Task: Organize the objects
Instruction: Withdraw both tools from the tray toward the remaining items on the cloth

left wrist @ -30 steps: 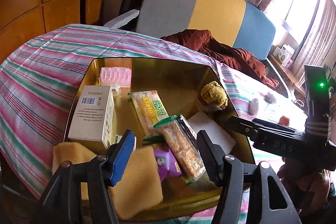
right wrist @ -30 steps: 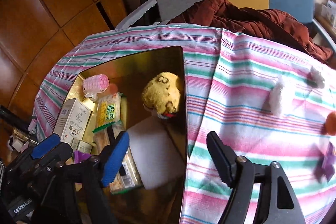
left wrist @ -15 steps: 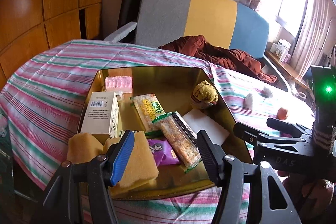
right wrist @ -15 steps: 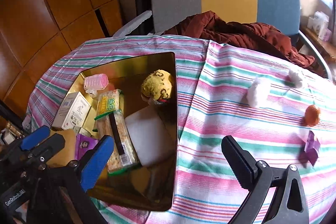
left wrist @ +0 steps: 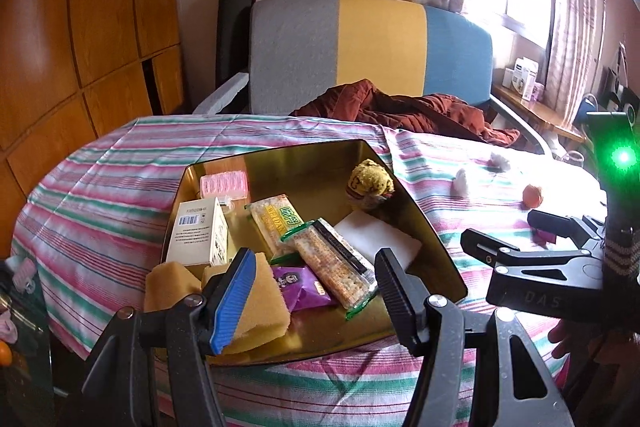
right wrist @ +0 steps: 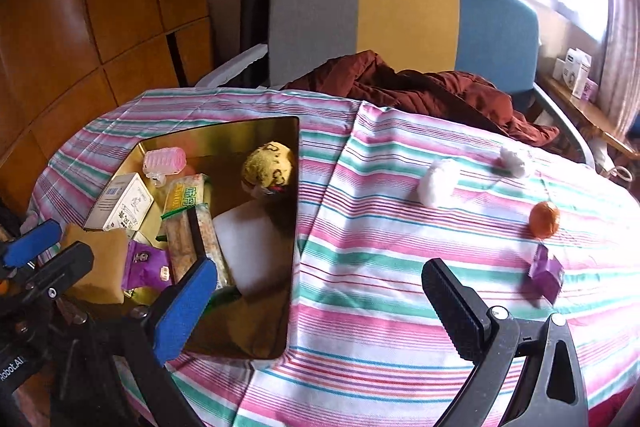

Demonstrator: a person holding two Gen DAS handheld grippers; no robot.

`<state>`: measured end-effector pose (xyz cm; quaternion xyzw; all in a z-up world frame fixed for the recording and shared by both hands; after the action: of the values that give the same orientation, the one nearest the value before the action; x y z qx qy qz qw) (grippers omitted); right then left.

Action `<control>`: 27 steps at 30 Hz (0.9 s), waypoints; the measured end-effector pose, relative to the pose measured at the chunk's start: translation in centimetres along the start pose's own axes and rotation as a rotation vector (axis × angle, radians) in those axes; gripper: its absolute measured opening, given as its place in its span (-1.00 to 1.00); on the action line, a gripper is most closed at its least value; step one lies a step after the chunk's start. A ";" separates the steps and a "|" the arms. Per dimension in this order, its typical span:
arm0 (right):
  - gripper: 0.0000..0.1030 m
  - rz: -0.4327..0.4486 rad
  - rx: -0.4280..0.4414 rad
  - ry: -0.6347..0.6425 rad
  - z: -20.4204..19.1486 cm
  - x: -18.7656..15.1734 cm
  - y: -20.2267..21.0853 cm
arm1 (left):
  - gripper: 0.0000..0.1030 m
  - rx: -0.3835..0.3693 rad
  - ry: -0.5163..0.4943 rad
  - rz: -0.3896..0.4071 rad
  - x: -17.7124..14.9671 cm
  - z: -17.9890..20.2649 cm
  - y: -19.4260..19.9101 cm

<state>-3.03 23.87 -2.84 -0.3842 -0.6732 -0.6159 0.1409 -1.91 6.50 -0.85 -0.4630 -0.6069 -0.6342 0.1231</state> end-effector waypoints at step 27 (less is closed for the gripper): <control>0.99 0.025 -0.243 -0.143 14.6 4.7 1.2 | 0.22 -0.023 -0.180 -0.015 1.3 5.4 -0.3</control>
<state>-1.16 39.13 -1.81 -0.4497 -0.5970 -0.6622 0.0529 -0.44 11.88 -0.97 -0.5149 -0.6116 -0.5979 0.0578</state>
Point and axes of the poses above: each gripper's, at about its wrist camera, not at the fingertips, and y roughly against the way its jaws point, z to its right, x to its top, the point moved 1 cm from there along -y, roughly the way its jaws point, and after that the axes turned 14 degrees about -y, right-handed, at the moved point
